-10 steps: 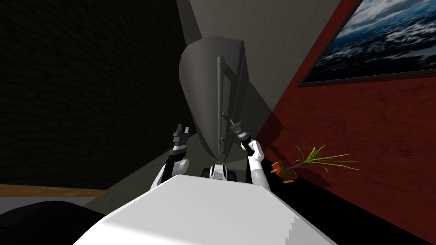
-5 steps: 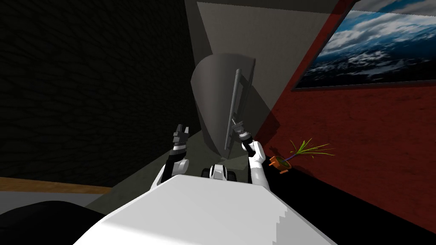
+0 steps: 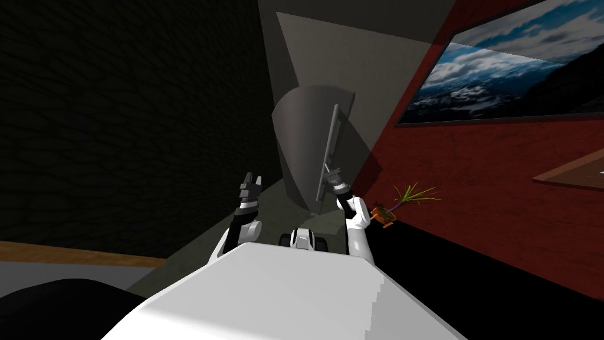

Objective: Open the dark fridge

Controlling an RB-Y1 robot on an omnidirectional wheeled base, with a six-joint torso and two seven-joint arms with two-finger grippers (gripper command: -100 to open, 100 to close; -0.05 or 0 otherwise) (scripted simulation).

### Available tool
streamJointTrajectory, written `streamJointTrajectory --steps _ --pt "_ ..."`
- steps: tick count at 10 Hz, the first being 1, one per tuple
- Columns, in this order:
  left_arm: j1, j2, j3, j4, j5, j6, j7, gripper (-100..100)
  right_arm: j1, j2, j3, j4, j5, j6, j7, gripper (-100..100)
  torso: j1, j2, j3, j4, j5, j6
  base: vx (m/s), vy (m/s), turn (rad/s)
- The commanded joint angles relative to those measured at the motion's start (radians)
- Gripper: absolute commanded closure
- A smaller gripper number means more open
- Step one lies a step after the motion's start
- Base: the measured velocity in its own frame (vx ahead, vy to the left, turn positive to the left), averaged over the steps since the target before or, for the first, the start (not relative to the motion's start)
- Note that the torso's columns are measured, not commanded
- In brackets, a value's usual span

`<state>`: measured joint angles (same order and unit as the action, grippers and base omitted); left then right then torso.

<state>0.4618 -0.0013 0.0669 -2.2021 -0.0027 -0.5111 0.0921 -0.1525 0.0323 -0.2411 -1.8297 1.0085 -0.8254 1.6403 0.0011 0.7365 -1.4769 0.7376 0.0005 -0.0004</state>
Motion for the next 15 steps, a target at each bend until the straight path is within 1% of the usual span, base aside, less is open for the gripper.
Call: streamJointTrajectory --steps 1,2,3,4,6,8,9,11,12,14,15 --pt "0.000 0.000 0.000 0.000 0.000 0.000 0.000 0 0.009 0.013 -0.020 -0.024 0.005 0.034 0.026 100 0.001 0.001 0.001 0.000 0.000 0.000 -0.236 0.275 -0.125" --pt "0.000 0.000 0.000 0.000 0.000 0.000 0.000 0 0.005 0.010 -0.014 -0.015 0.004 0.024 0.019 100 0.001 0.004 0.003 0.001 0.000 0.000 -0.117 0.126 -0.033" --pt "0.000 0.000 0.000 0.000 0.000 0.000 0.000 0 0.007 -0.034 -0.015 -0.008 0.001 0.032 0.018 -100 -0.008 -0.002 -0.001 0.000 -0.002 0.000 -0.013 0.035 0.000" --pt "0.000 0.000 0.000 0.000 0.000 0.000 0.000 0 0.009 -0.064 -0.016 0.000 -0.001 0.037 0.015 -100 -0.011 -0.007 -0.004 -0.002 -0.004 0.001 0.018 0.021 -0.018" --pt "0.001 0.000 0.001 0.000 0.000 0.000 0.000 0 0.015 -0.117 -0.017 0.021 -0.009 0.052 0.006 -100 -0.004 -0.003 -0.002 -0.001 -0.001 0.001 0.046 0.003 -0.016" --pt "0.001 0.000 0.000 0.000 0.000 0.000 0.000 0 0.022 -0.154 -0.019 0.047 -0.018 0.071 -0.005 -100 0.001 0.002 0.001 0.000 0.000 0.000 0.055 0.024 -0.016" --pt "0.001 0.000 0.000 0.000 0.000 0.000 0.000 0 0.030 -0.177 -0.021 0.076 -0.029 0.091 -0.017 -100 0.001 0.002 0.002 0.001 0.000 0.000 0.064 0.049 -0.033" --pt "0.001 0.000 0.000 0.000 0.000 0.000 0.000 0 0.038 -0.189 -0.024 0.105 -0.039 0.113 -0.030 -100 0.000 0.002 0.001 0.000 0.000 0.000 0.063 0.048 -0.028" --pt "0.001 0.000 0.000 0.000 0.000 0.000 0.000 0 0.046 -0.193 -0.026 0.135 -0.050 0.134 -0.042 -100 -0.001 0.001 0.001 0.000 -0.001 0.000 0.083 0.054 -0.031" --pt "0.001 0.000 0.000 0.000 0.000 0.000 0.000 0 0.054 -0.190 -0.028 0.163 -0.059 0.154 -0.054 -100 -0.001 0.001 0.000 0.000 -0.001 0.000 0.078 0.044 -0.025" --pt "0.001 0.000 0.000 0.000 0.000 0.000 0.000 0 0.062 -0.182 -0.030 0.189 -0.069 0.173 -0.064 -100 -0.002 0.002 0.001 0.000 -0.001 0.000 0.074 0.037 -0.032"
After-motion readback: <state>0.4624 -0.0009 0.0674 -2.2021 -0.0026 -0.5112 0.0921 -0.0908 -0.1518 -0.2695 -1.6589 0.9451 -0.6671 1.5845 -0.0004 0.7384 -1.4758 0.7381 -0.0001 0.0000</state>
